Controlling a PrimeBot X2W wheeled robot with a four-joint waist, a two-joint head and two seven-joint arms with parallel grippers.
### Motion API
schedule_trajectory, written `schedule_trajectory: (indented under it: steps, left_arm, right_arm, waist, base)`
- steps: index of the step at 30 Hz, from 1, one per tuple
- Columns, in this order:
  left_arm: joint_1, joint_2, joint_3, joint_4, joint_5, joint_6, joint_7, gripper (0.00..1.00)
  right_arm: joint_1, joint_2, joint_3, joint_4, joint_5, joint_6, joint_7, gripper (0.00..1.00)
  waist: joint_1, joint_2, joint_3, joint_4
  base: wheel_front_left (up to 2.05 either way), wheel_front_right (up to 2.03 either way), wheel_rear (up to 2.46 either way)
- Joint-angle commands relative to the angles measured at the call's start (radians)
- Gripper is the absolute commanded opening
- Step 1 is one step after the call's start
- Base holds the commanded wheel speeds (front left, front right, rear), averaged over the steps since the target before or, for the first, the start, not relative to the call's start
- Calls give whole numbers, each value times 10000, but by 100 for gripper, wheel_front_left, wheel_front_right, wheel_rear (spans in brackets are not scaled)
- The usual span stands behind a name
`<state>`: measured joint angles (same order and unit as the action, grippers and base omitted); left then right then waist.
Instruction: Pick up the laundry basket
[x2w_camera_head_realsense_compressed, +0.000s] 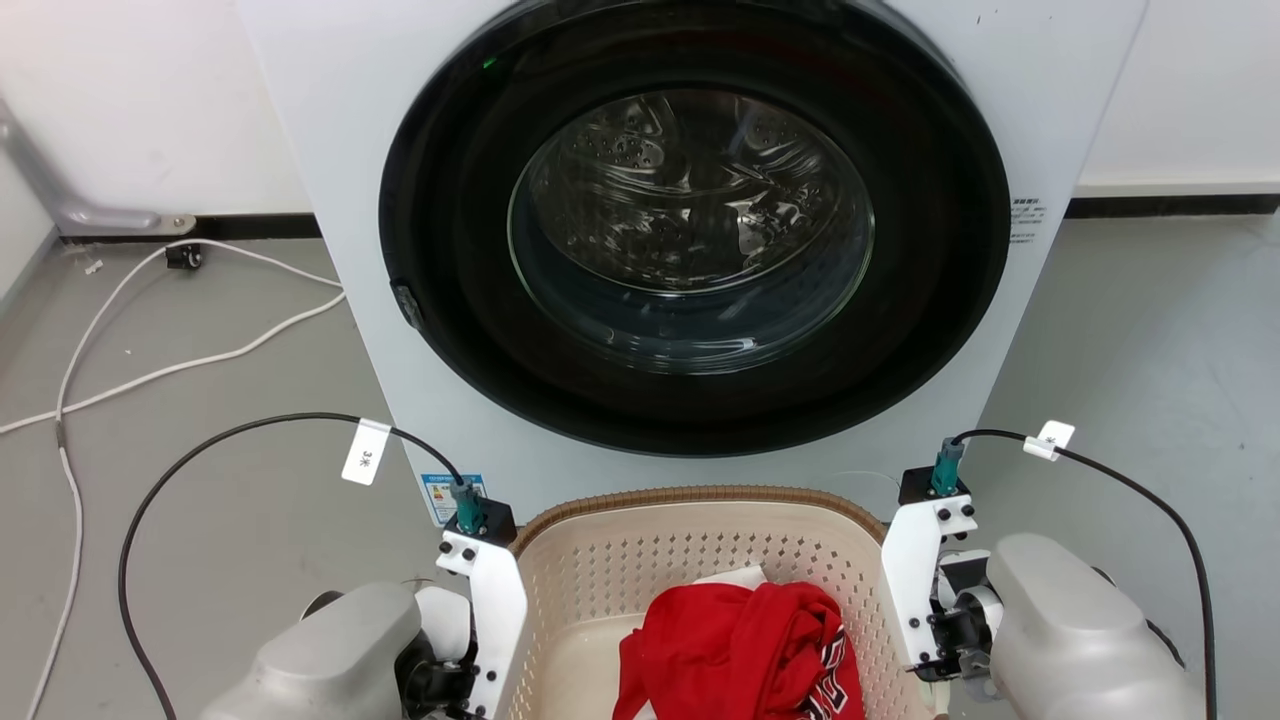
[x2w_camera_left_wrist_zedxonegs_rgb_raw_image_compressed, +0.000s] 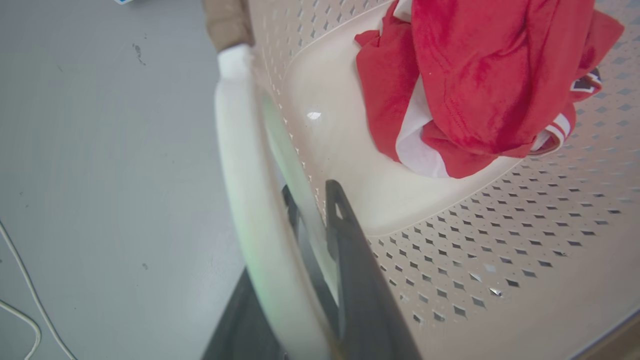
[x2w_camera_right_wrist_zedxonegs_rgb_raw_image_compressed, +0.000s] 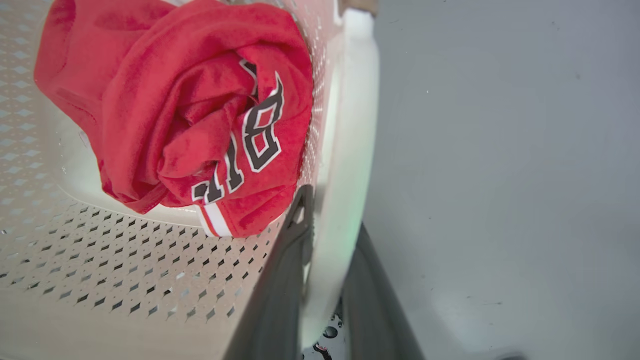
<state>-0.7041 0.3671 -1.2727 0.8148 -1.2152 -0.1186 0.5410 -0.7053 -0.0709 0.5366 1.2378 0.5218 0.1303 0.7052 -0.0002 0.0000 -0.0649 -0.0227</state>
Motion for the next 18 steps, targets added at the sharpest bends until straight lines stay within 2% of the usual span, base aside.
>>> schedule_trajectory:
  steps: [1, 18]
  left_arm:
    - [49, -273, -72, -308, -92, -209, 135, 0]
    - [276, -210, -89, -464, -280, -220, 337, 0]
  right_arm:
    - [-2, 97, 117, -212, 91, 8, -4, 0]
    - [179, 2, 601, -288, 662, 17, 427, 0]
  waist:
    - [2, 0, -87, 5]
    - [2, 0, -521, -94]
  base:
    - [0, 0, 0]
    - [0, 0, 0]
